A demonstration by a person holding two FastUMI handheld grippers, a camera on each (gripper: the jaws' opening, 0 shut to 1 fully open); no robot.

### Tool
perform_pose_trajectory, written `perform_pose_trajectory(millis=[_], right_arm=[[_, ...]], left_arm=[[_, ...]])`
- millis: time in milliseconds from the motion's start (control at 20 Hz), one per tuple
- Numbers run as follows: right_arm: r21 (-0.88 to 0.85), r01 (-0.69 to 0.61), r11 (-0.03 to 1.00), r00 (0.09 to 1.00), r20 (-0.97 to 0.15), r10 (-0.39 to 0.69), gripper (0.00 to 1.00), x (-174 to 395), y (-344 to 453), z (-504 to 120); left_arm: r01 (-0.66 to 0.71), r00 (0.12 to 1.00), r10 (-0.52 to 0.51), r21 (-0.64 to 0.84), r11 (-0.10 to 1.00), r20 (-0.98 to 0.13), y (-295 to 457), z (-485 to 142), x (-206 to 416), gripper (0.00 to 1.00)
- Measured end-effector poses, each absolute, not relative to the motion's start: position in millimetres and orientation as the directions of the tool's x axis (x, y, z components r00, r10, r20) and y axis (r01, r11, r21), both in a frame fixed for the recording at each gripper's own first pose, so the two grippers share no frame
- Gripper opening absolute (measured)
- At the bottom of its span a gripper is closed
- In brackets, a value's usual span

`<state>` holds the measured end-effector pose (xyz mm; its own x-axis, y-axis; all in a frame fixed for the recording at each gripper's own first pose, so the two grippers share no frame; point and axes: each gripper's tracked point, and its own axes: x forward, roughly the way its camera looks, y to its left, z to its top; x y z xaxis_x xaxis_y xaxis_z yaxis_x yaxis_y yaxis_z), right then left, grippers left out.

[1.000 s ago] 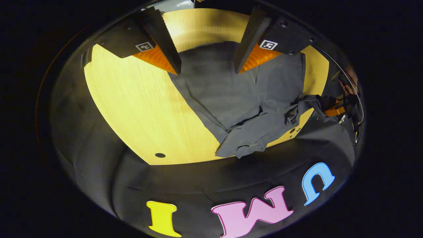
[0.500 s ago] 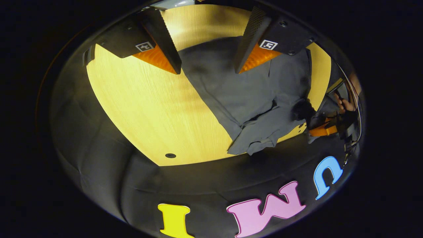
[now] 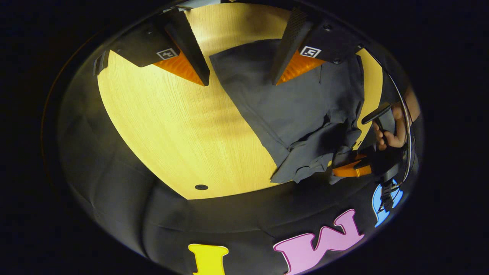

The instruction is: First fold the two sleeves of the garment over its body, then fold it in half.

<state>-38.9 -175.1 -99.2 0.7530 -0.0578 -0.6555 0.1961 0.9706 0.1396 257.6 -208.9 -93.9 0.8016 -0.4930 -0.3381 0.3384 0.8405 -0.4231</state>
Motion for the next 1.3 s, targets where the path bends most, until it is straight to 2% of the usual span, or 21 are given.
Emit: perform_pose_trajectory(millis=[250,500,550,650,700,750,800,1000,1050,1100,1150,1300], right_arm=[[0.144,0.184,0.972,0.743,-0.668,-0.042,0.99,-26.3,-180.4,-104.5],[0.153,0.171,0.973,0.738,-0.674,-0.023,0.99,-15.0,-182.1,-108.6],[0.155,0.166,0.974,0.738,-0.675,-0.018,0.99,-13.0,-181.6,-108.8],[0.161,0.157,0.974,0.737,-0.676,-0.007,0.99,-11.4,-179.1,-110.9],[0.161,0.153,0.975,0.737,-0.676,-0.004,0.99,-11.7,-178.2,-111.6],[0.157,0.149,0.976,0.737,-0.676,-0.003,0.99,-12.5,-177.9,-113.0],[0.154,0.143,0.978,0.737,-0.675,-0.002,0.99,-12.5,-177.5,-112.5],[0.14,0.141,0.98,0.737,-0.675,-0.009,0.99,-7.6,-173.9,-115.4],[0.138,0.137,0.981,0.735,-0.678,-0.007,0.99,-5.2,-172.1,-117.3],[0.134,0.132,0.982,0.724,-0.689,-0.003,0.99,-5.6,-170.2,-122.2],[0.123,0.131,0.984,0.707,-0.707,-0.006,0.99,-5.8,-170.4,-128.5],[0.108,0.114,0.988,0.678,-0.735,0.002,0.99,-8.7,-170.6,-140.1]], left_arm=[[0.316,0.787,-0.475,-0.404,0.859,-0.394,-240.5,-119.6,273.6,0.05],[0.283,0.752,-0.465,-0.408,0.868,-0.468,-249.7,-149.0,276.2,0.16],[0.282,0.746,-0.467,-0.41,0.868,-0.475,-252.9,-151.8,276.0,0.11],[0.295,0.735,-0.487,-0.424,0.856,-0.472,-256.5,-149.5,271.0,0.27],[0.308,0.733,-0.497,-0.426,0.851,-0.464,-257.2,-145.2,270.2,0.39],[0.319,0.734,-0.505,-0.425,0.847,-0.455,-257.8,-140.8,267.2,0.45],[0.329,0.736,-0.509,-0.422,0.845,-0.446,-255.1,-134.1,262.8,0.65],[0.34,0.77,-0.489,-0.385,0.858,-0.41,-219.6,-115.9,238.8,0.95],[0.334,0.78,-0.476,-0.374,0.865,-0.406,-205.8,-114.6,228.1,0.96],[0.325,0.788,-0.461,-0.36,0.875,-0.408,-188.4,-115.0,215.5,0.92],[0.314,0.794,-0.443,-0.343,0.885,-0.416,-169.1,-118.5,200.9,0.96],[0.262,0.801,-0.376,-0.293,0.92,-0.465,-106.8,-141.7,154.8,0.96]])
